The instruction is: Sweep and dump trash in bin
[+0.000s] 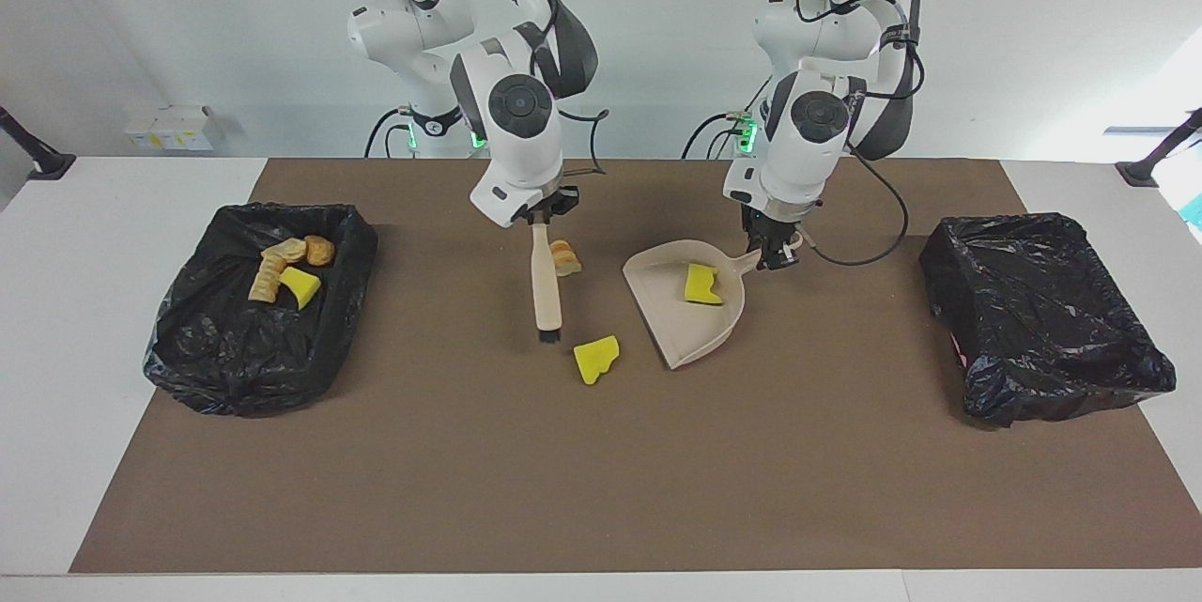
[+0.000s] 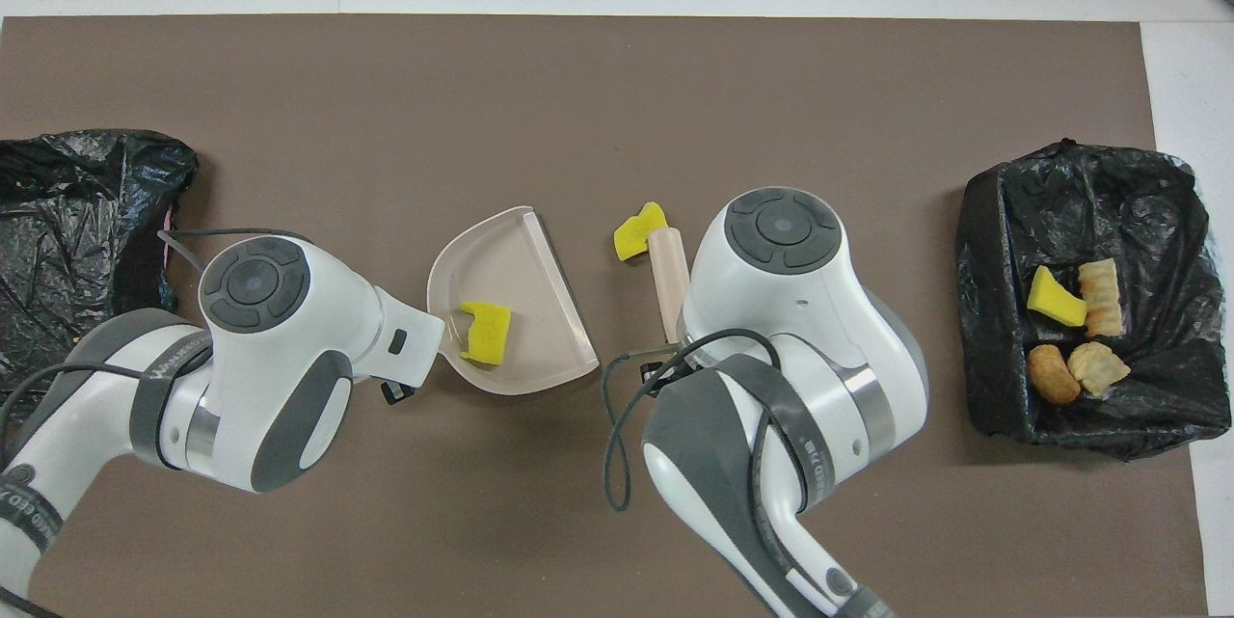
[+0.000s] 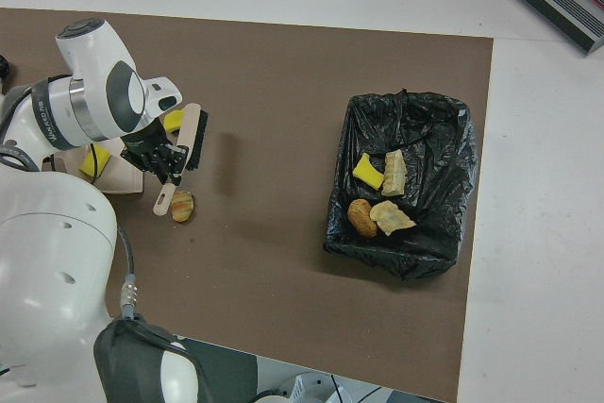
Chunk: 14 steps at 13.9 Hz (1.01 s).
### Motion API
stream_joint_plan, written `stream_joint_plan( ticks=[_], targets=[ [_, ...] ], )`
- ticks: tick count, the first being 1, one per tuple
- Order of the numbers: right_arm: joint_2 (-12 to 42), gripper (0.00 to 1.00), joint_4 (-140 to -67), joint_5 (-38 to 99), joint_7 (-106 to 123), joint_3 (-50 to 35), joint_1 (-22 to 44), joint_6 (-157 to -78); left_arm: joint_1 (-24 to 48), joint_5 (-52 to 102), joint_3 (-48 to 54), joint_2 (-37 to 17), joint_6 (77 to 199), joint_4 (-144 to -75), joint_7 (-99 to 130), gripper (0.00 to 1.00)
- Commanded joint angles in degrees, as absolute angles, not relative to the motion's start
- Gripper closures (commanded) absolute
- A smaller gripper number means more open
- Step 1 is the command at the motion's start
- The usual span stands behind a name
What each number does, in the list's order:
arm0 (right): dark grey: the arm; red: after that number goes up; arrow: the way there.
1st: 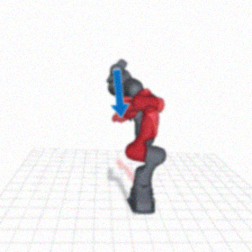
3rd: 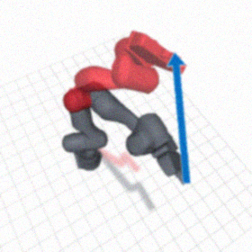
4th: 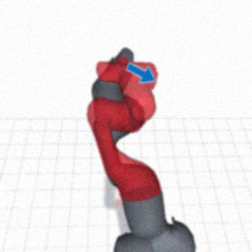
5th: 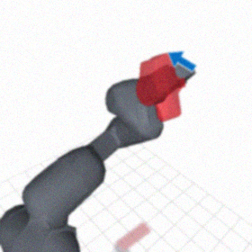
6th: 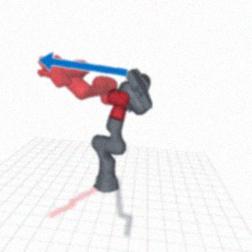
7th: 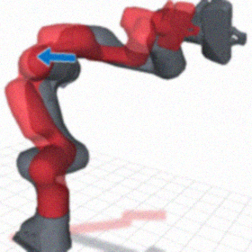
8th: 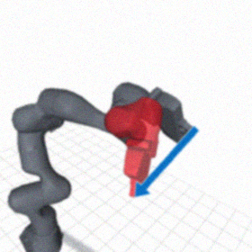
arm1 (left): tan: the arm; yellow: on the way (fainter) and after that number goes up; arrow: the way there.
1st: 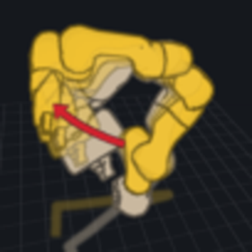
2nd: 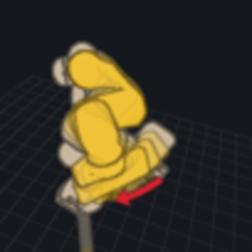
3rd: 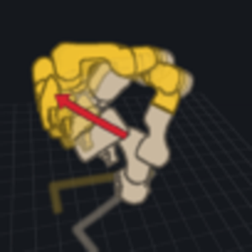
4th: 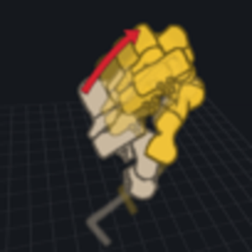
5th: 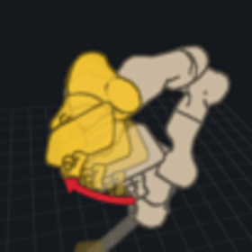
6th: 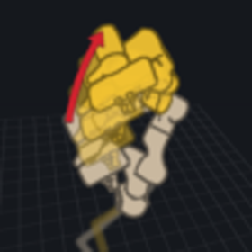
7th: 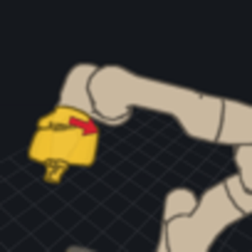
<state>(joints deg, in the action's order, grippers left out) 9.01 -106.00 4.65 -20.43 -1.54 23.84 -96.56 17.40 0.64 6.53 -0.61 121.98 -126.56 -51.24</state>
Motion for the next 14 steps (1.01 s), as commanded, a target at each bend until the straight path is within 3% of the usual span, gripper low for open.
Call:
stream_joint_plan(
  ticks=[1, 6, 14],
  targets=[
    [7.9, 1.00, -108.0, 2.1, -16.8, -2.2, 20.6, -96.2, 18.4, 1.4, 5.7, 1.8, 122.0, -129.5, -54.1, 1.00],
    [7.6, 1.00, -110.6, 0.0, -10.7, -2.2, 15.9, -98.3, 18.3, 1.4, 5.8, 2.0, 122.1, -130.0, -51.8, 1.00],
    [7.8, 1.00, -111.9, 0.3, -10.0, -2.4, 16.3, -100.1, 18.3, 1.4, 5.8, 2.0, 122.2, -130.3, -50.6, 1.00]
  ],
)
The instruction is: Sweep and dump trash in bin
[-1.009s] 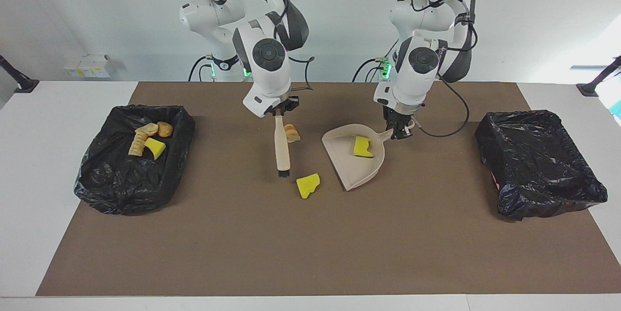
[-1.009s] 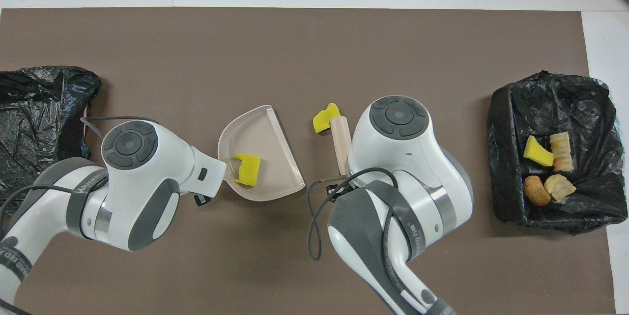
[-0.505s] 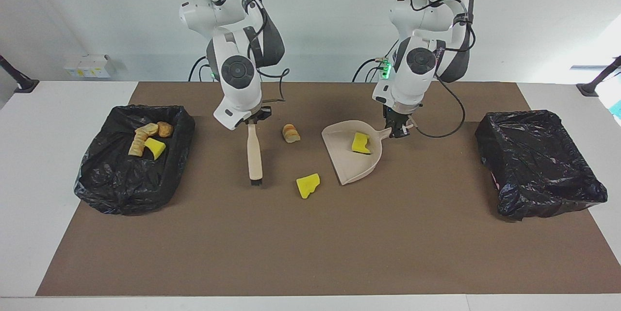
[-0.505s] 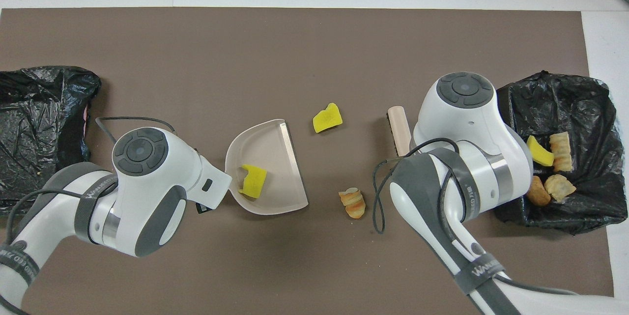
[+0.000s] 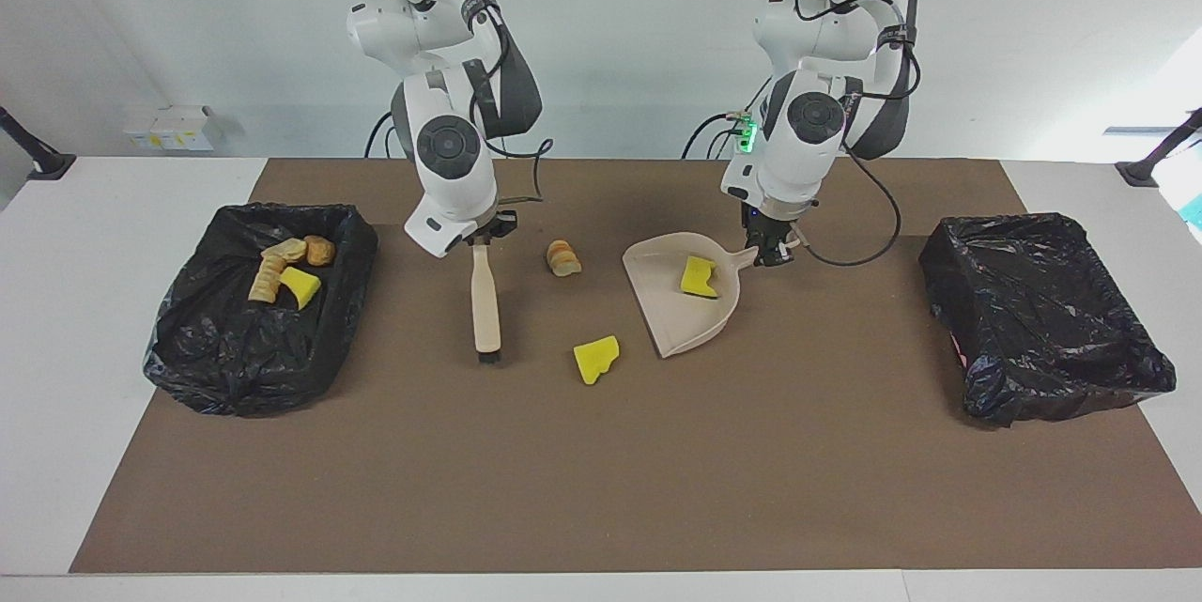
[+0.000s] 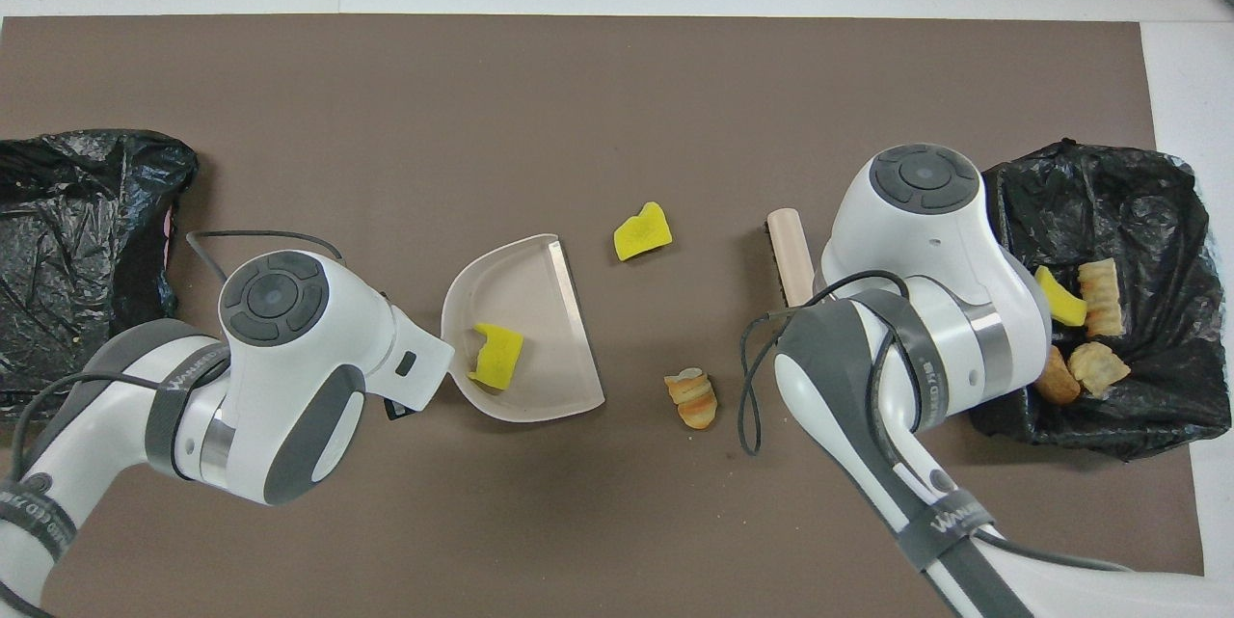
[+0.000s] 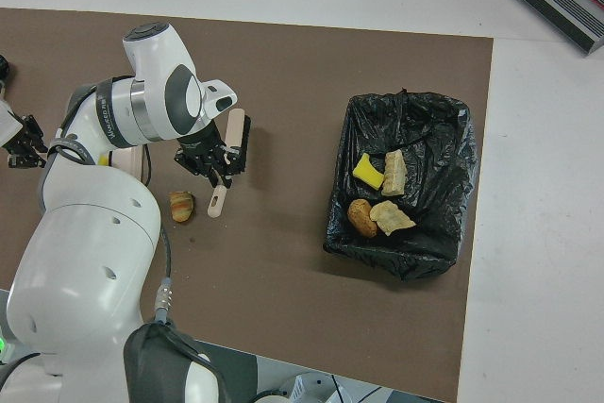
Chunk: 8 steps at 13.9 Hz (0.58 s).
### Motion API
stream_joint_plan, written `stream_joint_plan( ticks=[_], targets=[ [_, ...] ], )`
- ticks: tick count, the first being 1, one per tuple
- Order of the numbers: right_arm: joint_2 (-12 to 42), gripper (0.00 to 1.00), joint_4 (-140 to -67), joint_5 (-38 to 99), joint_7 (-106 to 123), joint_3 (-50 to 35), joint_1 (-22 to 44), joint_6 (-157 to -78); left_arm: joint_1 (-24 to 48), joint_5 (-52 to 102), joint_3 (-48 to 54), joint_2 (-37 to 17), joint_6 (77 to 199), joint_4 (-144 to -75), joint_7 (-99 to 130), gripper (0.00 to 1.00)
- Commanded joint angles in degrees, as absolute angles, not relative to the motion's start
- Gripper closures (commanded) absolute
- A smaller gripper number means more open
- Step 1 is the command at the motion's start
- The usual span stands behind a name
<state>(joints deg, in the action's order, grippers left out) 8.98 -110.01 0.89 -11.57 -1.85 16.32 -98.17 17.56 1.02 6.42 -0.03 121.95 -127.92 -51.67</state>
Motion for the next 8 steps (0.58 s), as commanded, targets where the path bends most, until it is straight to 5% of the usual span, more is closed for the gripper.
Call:
stream_joint_plan(
  ticks=[1, 8],
  targets=[
    [8.1, 1.00, -112.1, 0.8, -9.9, -2.5, 16.6, -100.5, 18.3, 1.4, 5.8, 2.1, 122.2, -130.4, -50.2, 1.00],
    [8.7, 1.00, -112.3, 8.7, -11.1, -2.8, 23.1, -102.2, 18.3, 1.5, 5.8, 2.2, 122.2, -130.4, -50.0, 1.00]
  ],
)
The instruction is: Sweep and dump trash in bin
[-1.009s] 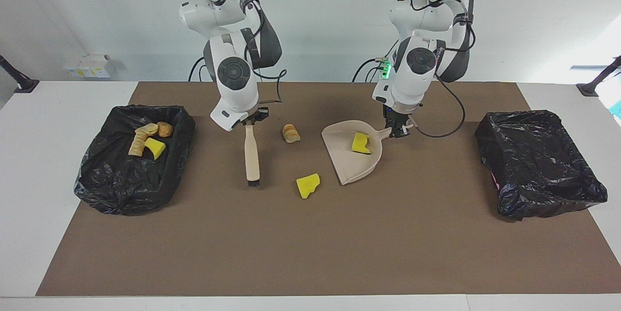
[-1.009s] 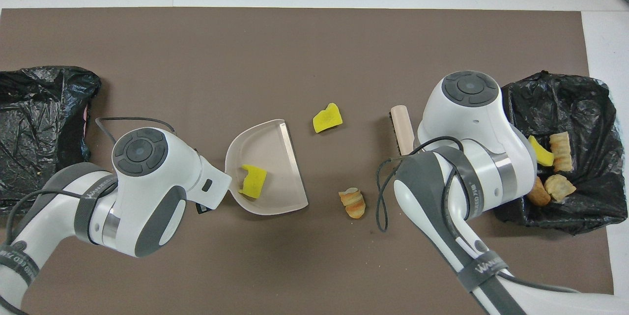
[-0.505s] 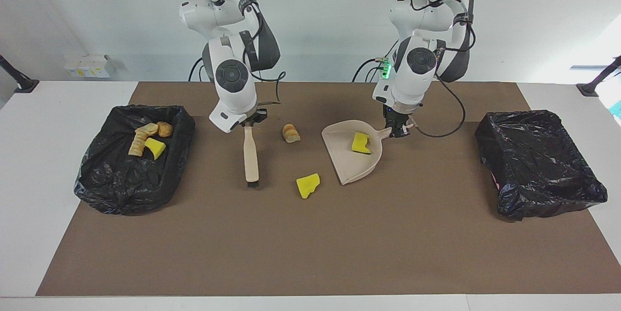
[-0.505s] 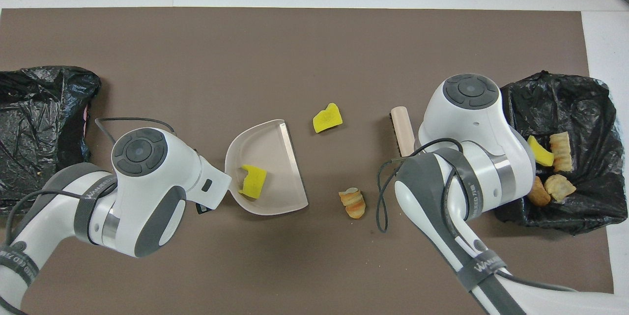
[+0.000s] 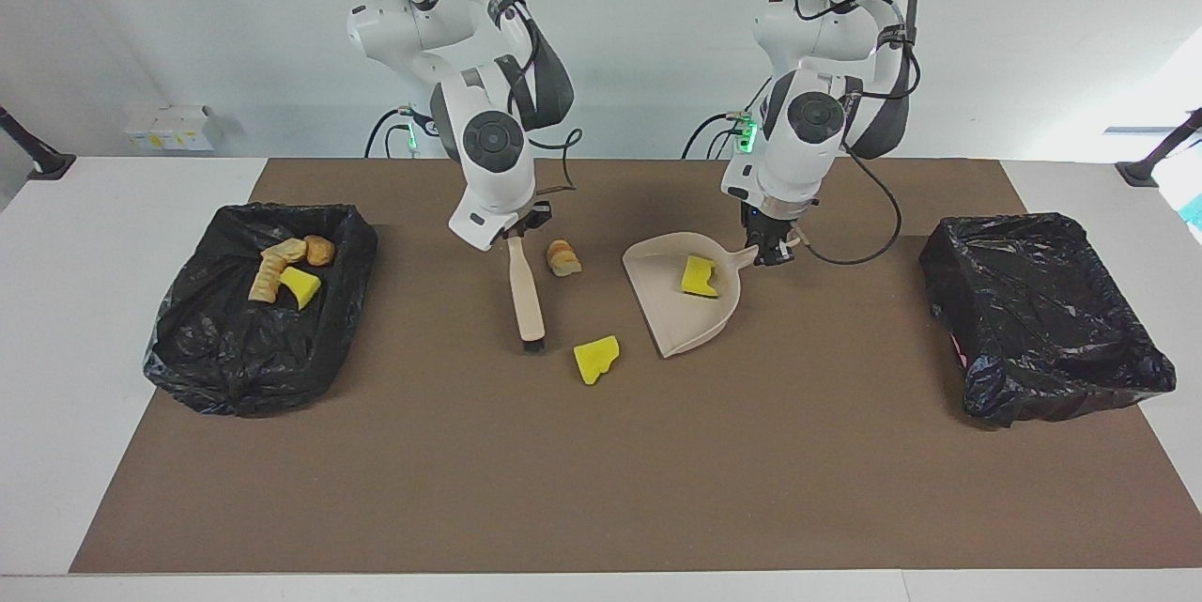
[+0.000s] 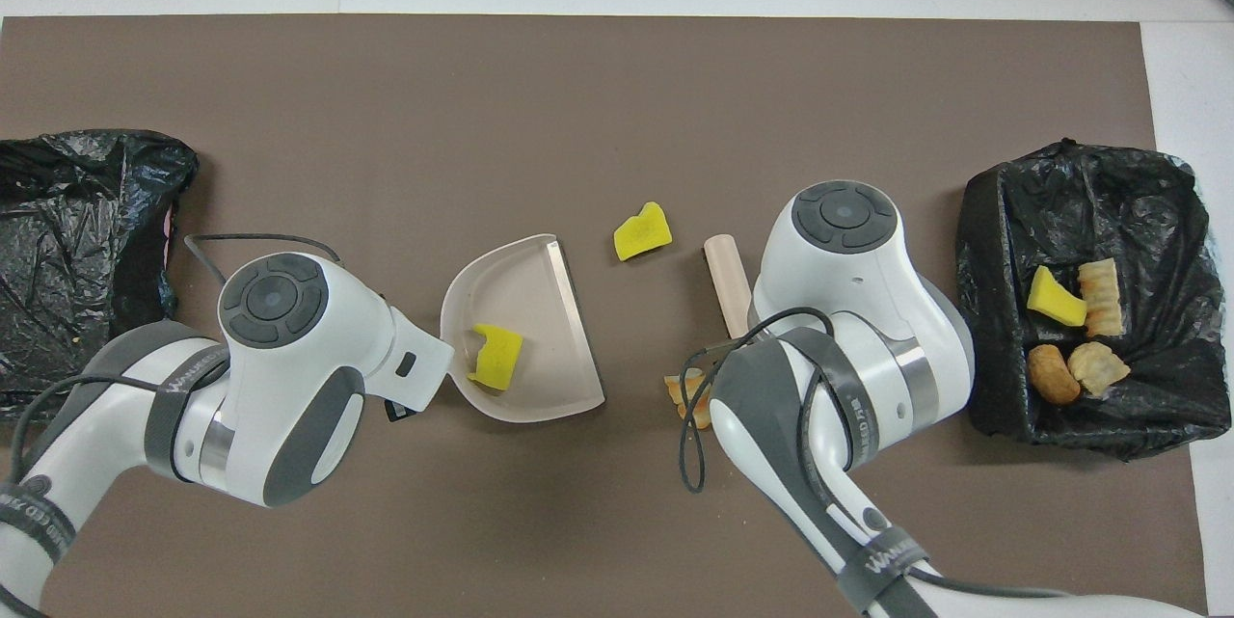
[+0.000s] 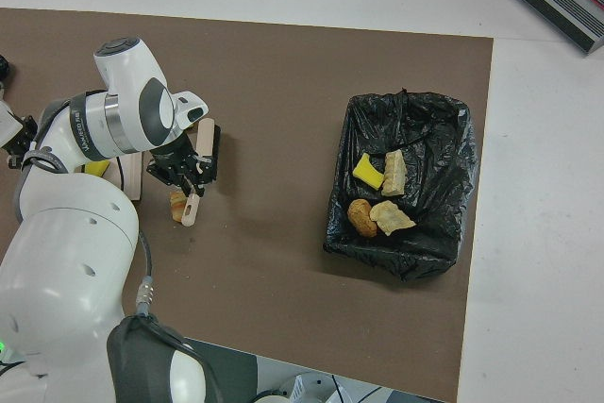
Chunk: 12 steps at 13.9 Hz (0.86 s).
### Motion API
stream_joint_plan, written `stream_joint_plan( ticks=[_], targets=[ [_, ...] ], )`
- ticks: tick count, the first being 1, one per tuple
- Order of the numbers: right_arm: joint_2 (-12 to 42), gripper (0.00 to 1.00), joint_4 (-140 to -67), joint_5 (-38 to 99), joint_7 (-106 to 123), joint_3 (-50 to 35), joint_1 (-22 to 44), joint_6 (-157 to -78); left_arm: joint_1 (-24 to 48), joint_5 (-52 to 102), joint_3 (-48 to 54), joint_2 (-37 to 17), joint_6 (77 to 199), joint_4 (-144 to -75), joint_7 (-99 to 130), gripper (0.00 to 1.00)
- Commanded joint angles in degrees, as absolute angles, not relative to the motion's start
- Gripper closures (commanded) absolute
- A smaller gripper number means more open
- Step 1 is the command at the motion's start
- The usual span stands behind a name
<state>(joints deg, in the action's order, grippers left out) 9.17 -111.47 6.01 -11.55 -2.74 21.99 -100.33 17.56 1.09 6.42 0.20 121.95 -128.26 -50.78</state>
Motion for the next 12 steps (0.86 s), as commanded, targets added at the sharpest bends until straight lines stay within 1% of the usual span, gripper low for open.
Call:
stream_joint_plan(
  ticks=[1, 9, 12],
  targets=[
    [9.0, 1.00, -112.3, 10.0, -12.3, -2.8, 24.1, -103.2, 18.3, 1.5, 5.7, 2.2, 122.3, -130.4, -50.0, 1.00],
    [8.8, 1.00, -112.1, 22.8, -22.9, -2.8, 35.4, -110.6, 18.2, 1.5, 5.8, 2.2, 122.3, -130.5, -49.0, 1.00],
    [8.7, 1.00, -109.9, 25.7, -25.0, -2.9, 37.8, -110.0, 18.2, 1.5, 5.8, 2.2, 122.3, -130.5, -49.0, 1.00]
  ],
)
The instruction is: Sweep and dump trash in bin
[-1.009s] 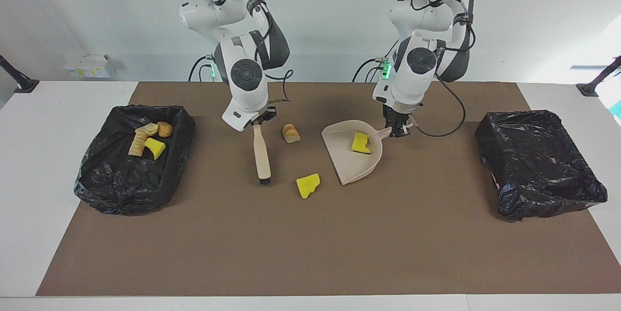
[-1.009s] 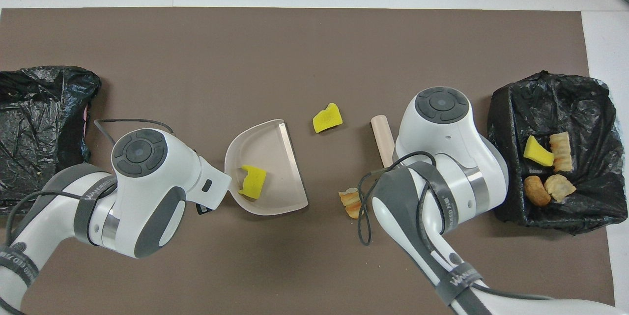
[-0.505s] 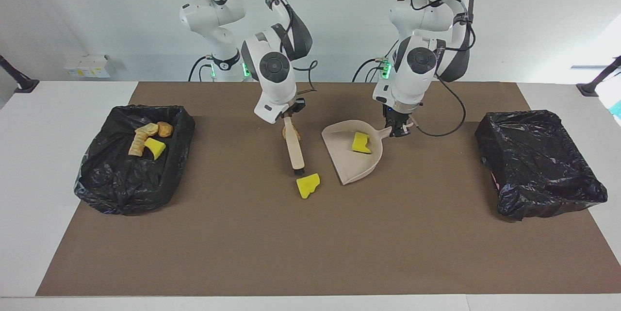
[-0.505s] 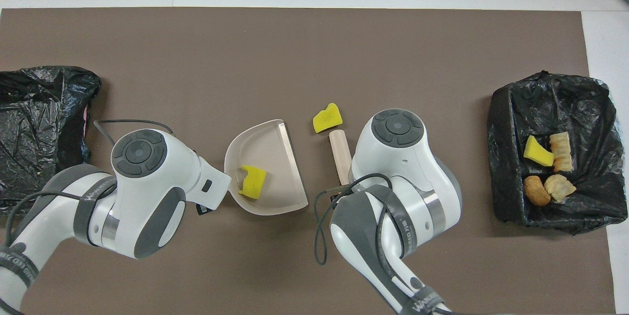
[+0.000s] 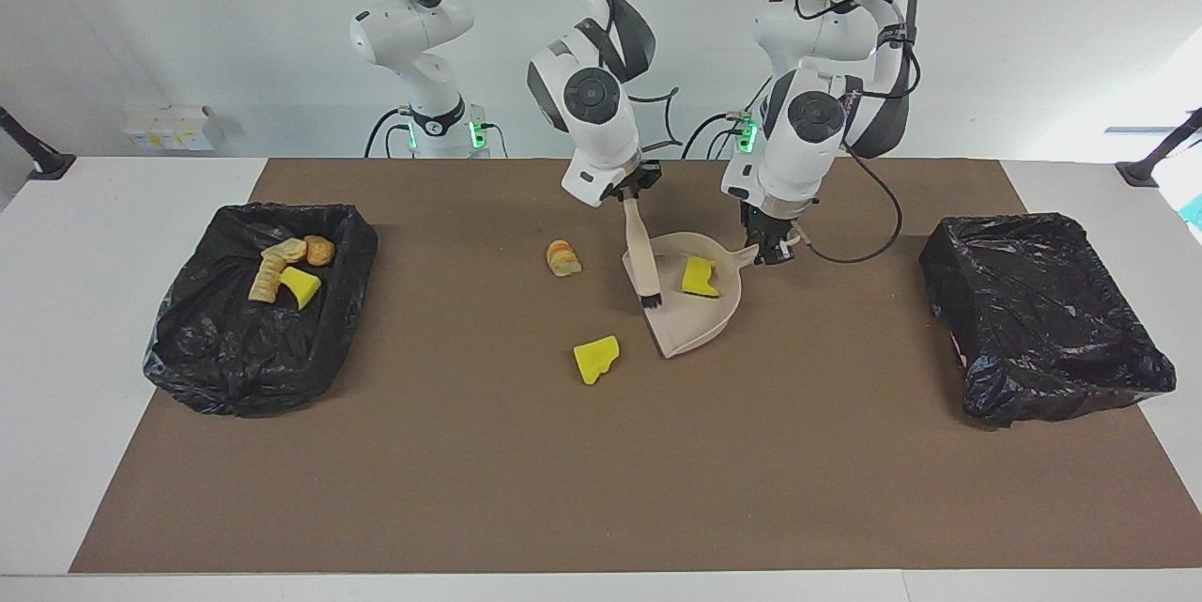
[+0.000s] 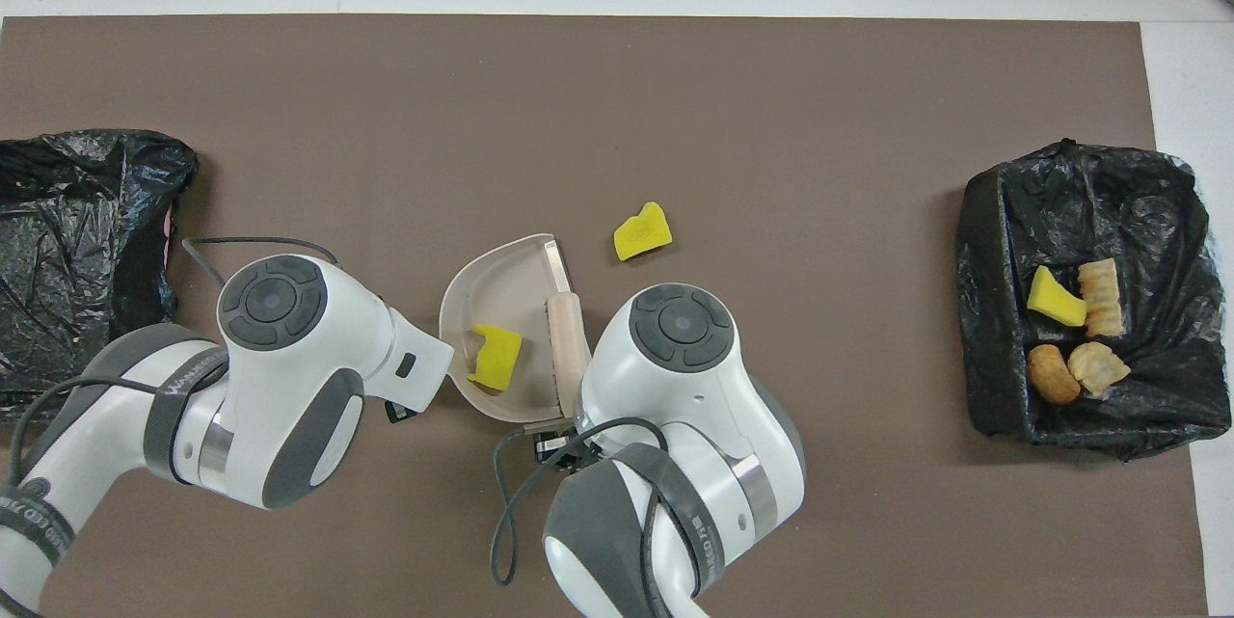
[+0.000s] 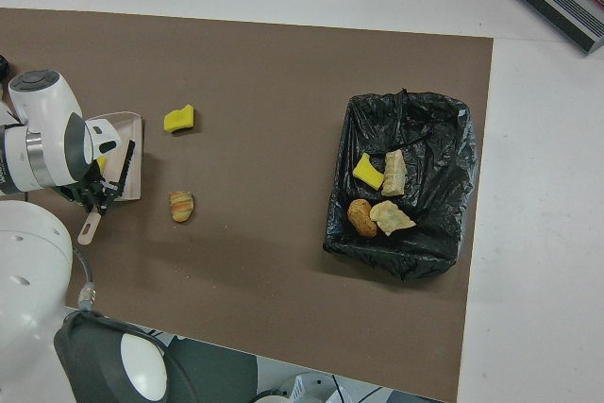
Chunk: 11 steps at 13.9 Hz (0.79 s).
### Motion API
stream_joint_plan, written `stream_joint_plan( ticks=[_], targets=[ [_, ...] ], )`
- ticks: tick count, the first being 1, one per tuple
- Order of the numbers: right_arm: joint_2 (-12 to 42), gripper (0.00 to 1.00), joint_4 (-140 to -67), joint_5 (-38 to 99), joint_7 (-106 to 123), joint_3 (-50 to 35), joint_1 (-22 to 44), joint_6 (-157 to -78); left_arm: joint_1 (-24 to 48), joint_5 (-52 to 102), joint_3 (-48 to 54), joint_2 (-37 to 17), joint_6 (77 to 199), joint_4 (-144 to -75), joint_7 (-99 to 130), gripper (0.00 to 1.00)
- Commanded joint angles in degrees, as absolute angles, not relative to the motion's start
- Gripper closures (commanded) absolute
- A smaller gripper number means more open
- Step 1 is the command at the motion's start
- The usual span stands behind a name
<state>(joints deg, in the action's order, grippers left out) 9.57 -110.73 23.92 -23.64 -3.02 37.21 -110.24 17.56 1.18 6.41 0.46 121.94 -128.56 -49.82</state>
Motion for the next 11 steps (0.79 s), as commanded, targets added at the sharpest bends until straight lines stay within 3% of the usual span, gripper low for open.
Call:
stream_joint_plan(
  ticks=[1, 7, 11],
  targets=[
    [7.8, 1.00, -110.0, 25.5, -25.0, -2.8, 37.5, -109.1, 18.1, 1.5, 5.8, 2.2, 122.4, -130.5, -49.0, 1.00],
    [5.2, 1.00, -112.1, 18.5, -40.9, -2.1, 34.3, -94.3, 17.9, 1.5, 5.8, 2.2, 122.7, -130.5, -46.9, 1.00],
    [1.6, 1.00, -118.3, 14.1, -56.0, -2.1, 33.9, -93.2, 17.8, 1.5, 5.8, 2.1, 123.0, -130.5, -40.9, 1.00]
  ],
)
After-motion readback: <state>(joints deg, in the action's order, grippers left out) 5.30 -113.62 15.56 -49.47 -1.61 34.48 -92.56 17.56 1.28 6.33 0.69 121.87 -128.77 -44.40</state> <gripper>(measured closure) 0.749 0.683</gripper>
